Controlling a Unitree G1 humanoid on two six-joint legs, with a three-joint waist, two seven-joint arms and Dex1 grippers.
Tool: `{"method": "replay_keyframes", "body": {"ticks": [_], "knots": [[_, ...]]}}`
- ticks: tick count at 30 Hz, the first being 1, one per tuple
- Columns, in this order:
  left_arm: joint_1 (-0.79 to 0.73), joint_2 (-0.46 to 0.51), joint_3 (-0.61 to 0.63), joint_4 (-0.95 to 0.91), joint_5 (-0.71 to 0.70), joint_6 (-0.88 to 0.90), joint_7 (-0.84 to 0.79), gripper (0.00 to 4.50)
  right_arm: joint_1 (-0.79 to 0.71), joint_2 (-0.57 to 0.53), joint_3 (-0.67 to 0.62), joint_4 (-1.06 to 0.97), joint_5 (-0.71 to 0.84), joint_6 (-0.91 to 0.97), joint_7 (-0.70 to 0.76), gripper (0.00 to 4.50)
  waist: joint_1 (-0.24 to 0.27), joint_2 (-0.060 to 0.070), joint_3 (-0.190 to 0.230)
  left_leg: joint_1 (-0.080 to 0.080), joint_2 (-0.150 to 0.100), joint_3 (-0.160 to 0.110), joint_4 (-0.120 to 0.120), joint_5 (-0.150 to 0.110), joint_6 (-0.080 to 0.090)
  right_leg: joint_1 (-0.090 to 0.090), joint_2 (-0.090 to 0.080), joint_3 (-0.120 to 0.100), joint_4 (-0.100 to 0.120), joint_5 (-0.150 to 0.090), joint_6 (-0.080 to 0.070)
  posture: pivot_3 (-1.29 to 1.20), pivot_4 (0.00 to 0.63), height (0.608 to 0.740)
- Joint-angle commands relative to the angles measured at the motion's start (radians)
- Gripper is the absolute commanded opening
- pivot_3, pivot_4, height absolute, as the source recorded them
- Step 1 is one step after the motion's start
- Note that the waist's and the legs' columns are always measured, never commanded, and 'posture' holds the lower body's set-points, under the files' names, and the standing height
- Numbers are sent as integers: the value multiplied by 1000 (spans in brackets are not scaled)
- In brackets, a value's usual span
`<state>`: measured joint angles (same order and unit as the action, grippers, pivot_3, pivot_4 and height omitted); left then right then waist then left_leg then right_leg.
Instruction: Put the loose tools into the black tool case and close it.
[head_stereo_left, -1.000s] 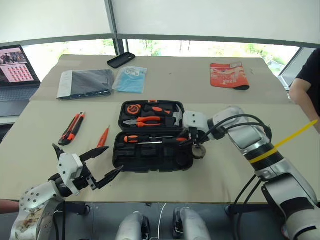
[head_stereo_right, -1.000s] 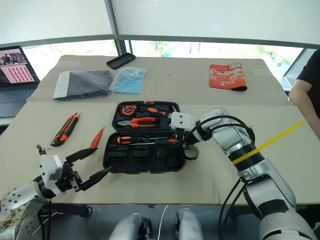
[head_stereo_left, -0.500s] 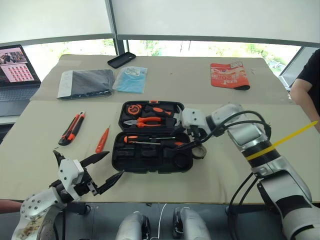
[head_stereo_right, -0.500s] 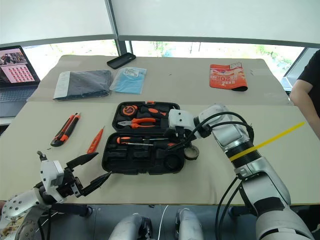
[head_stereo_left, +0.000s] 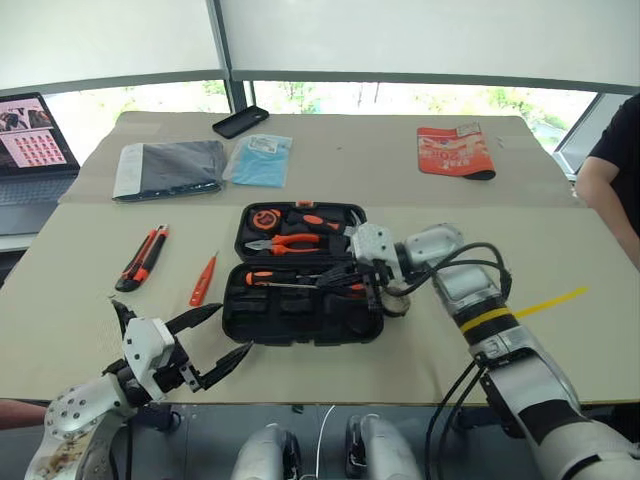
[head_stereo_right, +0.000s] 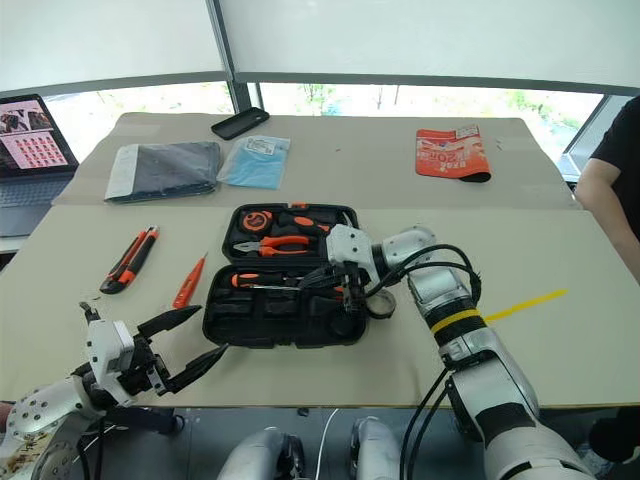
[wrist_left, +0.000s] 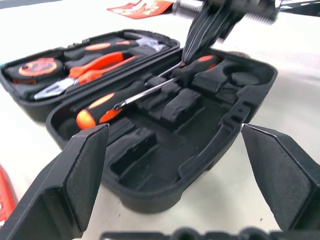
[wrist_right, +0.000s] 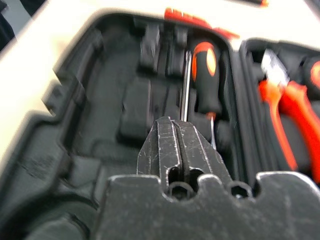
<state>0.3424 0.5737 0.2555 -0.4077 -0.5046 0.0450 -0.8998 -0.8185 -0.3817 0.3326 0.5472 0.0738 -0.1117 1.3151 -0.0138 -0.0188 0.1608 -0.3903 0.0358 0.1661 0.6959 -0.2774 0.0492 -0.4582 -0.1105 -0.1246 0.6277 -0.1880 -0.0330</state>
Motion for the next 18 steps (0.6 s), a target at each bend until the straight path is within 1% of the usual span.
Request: {"method": "replay_keyframes", "body": {"ticks": [1,6,10,14,18], "knots": [[26,10,21,-37,-6,4,8,4500,-24,17,-12,60,-19,-50,-20,25,-1,0,0,0,0,0,0,0,0,0,0,0,0,0,0,0,150,740],[6,14,37,-38,-10,1,32,4500,-35,43,28,134,-63,-30,-4,25,-4,0,0,2,0,0,0,1,-2,1,0,1,1,0,0,0,150,740],[9,18,60,-47,-28,10,41,4500,-49,84,40,163,-85,27,-38,25,-7,0,0,5,2,0,-1,-2,2,2,0,1,3,0,0,0,150,740],[32,16,66,-60,-19,11,45,4500,-60,109,56,190,-125,51,-72,25,-19,0,-1,7,7,0,-2,0,-1,2,4,1,3,0,-1,0,150,740],[45,5,73,-73,-15,9,65,4500,-57,115,-27,117,-18,59,-35,25,-25,0,-1,7,11,0,-3,2,-6,1,9,1,3,0,-2,0,150,740]]}}
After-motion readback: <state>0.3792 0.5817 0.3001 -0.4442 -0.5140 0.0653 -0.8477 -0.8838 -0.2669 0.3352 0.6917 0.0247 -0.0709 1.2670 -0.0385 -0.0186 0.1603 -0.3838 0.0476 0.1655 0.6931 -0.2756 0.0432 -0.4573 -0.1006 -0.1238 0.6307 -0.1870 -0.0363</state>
